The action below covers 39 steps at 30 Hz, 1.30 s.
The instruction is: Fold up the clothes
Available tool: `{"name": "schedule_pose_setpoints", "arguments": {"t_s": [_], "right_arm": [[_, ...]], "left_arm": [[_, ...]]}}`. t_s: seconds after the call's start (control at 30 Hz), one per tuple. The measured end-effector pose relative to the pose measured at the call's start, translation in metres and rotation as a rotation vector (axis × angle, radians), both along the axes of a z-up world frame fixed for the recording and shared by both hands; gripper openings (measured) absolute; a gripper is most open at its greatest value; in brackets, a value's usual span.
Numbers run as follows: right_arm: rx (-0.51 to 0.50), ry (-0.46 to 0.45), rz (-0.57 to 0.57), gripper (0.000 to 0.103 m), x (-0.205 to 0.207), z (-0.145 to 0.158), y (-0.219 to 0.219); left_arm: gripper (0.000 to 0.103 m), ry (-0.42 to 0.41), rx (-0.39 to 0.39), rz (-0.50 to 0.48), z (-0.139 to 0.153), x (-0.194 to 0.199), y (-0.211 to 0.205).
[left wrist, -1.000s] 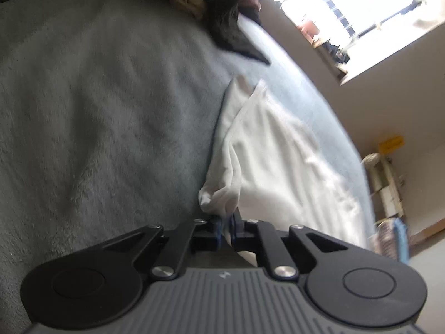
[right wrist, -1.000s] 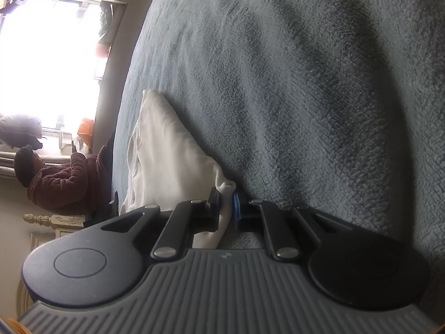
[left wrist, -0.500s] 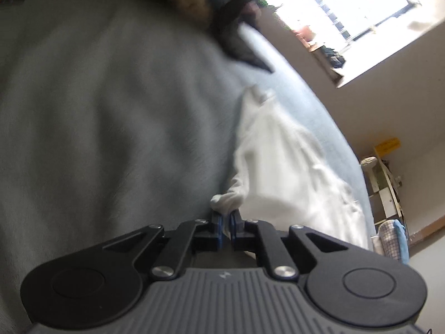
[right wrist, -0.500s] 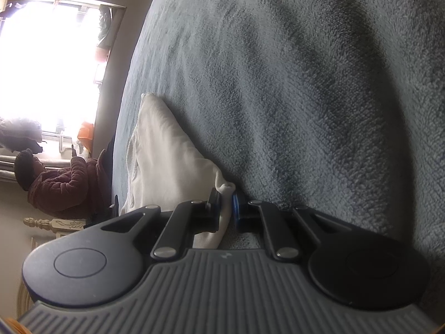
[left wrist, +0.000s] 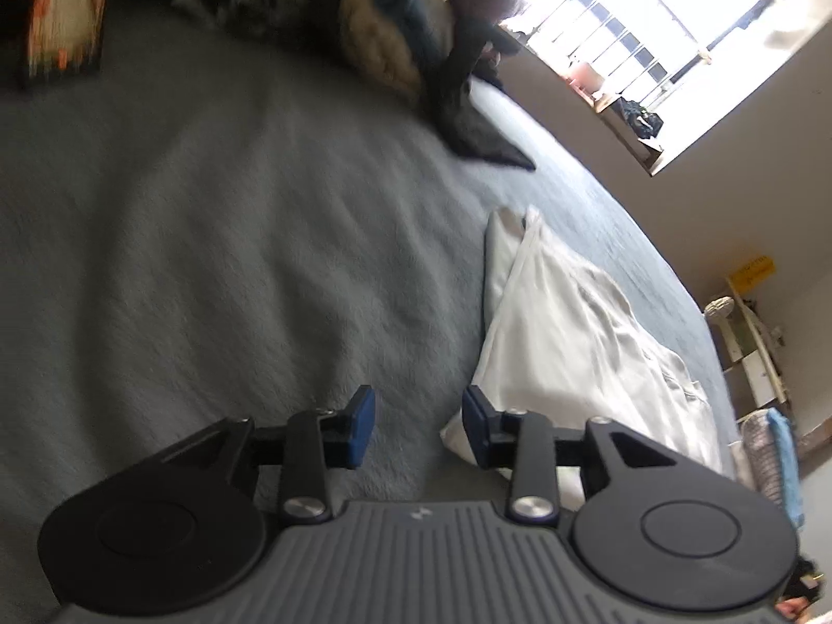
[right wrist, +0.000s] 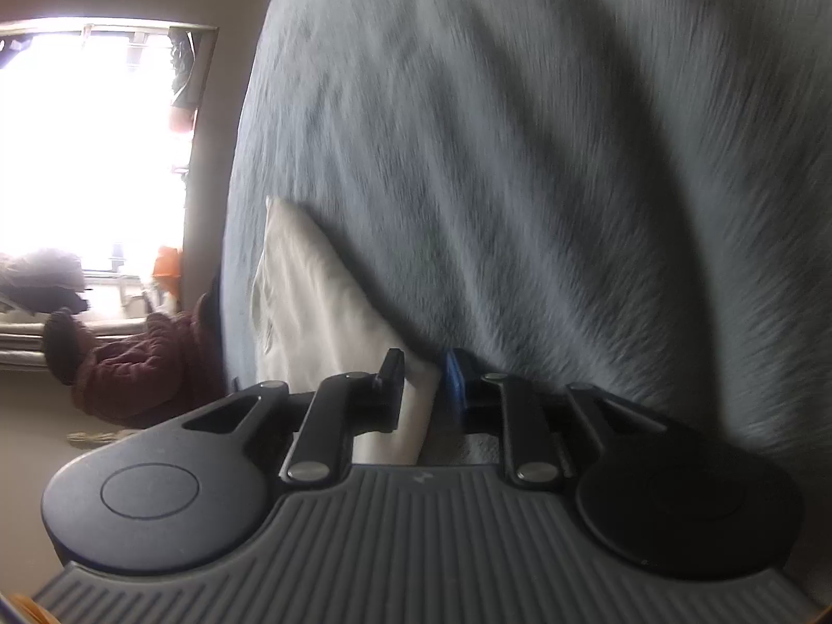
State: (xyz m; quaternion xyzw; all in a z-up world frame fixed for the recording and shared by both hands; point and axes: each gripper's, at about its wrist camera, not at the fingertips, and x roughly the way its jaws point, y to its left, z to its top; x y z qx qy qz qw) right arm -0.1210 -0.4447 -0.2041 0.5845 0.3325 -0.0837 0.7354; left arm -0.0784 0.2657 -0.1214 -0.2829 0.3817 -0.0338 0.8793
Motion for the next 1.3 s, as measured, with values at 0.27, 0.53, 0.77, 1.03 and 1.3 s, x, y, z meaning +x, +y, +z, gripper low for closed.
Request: {"name": "schedule_pose_setpoints", "arguments": {"t_s": [0.27,0.53,0.77,1.03,1.3], "right_arm": [[-0.324,-0.132,0.225,0.019,0.026,0.067,0.040],[-0.519,-0.297,0.741,0.019,0.097,0.083,0.159],[-0.706,-0.546,1.179,0.032,0.127,0.105,0.276],[-0.933,-0.620,1.394,0.041,0.133,0.090,0.348],[-0.920,-0.563,1.396,0.038,0.148,0.072,0.358]], "left_arm": [[0.037,-0.171,0.230,-0.317,0.033,0.028,-0.087],[0.037,-0.146,0.314,-0.345,0.007,0.060,-0.150],[0.037,-0.020,0.330,-0.228,-0.019,0.082,-0.142],[0.038,-0.019,0.330,-0.233,-0.022,0.084,-0.139],[0.038,-0.027,0.295,-0.220,-0.026,0.084,-0.135]]}}
